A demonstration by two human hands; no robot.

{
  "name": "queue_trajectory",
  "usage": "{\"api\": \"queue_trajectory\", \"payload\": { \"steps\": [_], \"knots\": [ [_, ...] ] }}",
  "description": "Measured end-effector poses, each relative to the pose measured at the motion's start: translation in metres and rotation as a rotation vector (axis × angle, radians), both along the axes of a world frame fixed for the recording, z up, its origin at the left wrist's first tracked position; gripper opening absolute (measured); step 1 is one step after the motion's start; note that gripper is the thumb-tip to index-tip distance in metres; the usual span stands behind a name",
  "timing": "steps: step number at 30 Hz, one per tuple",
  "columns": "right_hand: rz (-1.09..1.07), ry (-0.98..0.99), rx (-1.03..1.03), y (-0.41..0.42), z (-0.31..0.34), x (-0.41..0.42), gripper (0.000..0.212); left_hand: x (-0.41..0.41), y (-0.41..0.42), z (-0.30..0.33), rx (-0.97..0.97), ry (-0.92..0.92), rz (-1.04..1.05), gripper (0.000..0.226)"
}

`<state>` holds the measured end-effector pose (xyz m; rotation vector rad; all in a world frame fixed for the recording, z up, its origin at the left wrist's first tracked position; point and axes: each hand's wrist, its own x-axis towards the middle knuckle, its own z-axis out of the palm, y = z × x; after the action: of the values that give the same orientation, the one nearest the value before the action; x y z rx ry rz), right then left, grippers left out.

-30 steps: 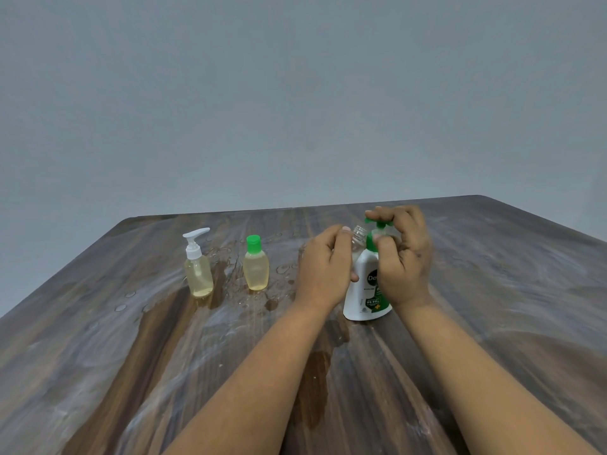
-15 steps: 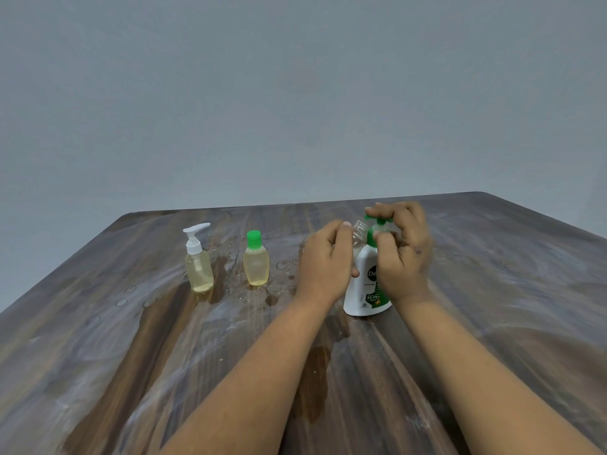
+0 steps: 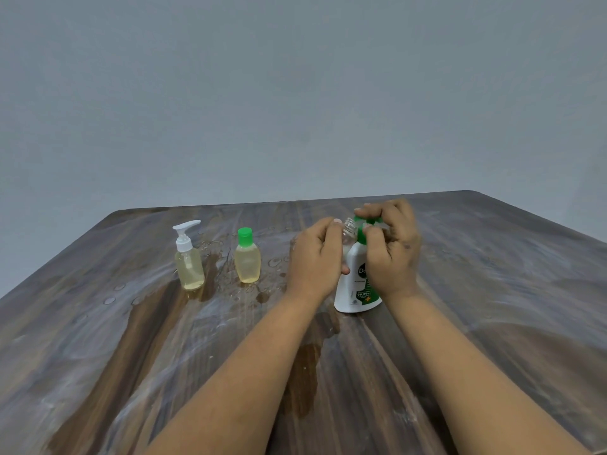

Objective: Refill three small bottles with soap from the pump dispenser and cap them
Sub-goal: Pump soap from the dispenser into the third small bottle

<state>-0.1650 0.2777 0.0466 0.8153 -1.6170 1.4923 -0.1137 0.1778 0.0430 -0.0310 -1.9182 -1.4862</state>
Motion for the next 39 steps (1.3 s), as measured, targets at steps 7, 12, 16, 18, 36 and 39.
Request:
{"api": "queue_trajectory", "payload": {
  "steps": [7, 12, 16, 18, 36, 39],
  "knots": [
    [0.019, 0.028, -0.010, 0.0015, 0.0000, 0.0029, 0.034, 0.0005, -0.0002, 0.0013, 0.031, -0.063, -0.057, 0.031],
    [0.022, 0.016, -0.023, 0.0013, 0.0000, 0.0020, 0.032, -0.0006, -0.0007, 0.0036, 0.233, -0.104, -0.175, 0.030],
    [-0.001, 0.028, 0.005, 0.0004, -0.0018, 0.0002, 0.031, -0.0007, -0.0006, 0.0047, 0.266, -0.099, -0.186, 0.030],
    [-0.005, 0.023, 0.011, 0.0007, -0.0020, -0.0007, 0.030, 0.0004, 0.0004, 0.0048, 0.270, -0.076, -0.191, 0.031],
    [0.019, 0.003, 0.010, 0.0007, 0.0005, 0.0014, 0.031, -0.0014, -0.0037, 0.0001, 0.221, -0.056, -0.160, 0.034],
    [0.015, 0.012, 0.022, 0.0008, 0.0008, 0.0015, 0.032, -0.0005, -0.0033, 0.0005, 0.208, -0.048, -0.160, 0.035]
  ]
}}
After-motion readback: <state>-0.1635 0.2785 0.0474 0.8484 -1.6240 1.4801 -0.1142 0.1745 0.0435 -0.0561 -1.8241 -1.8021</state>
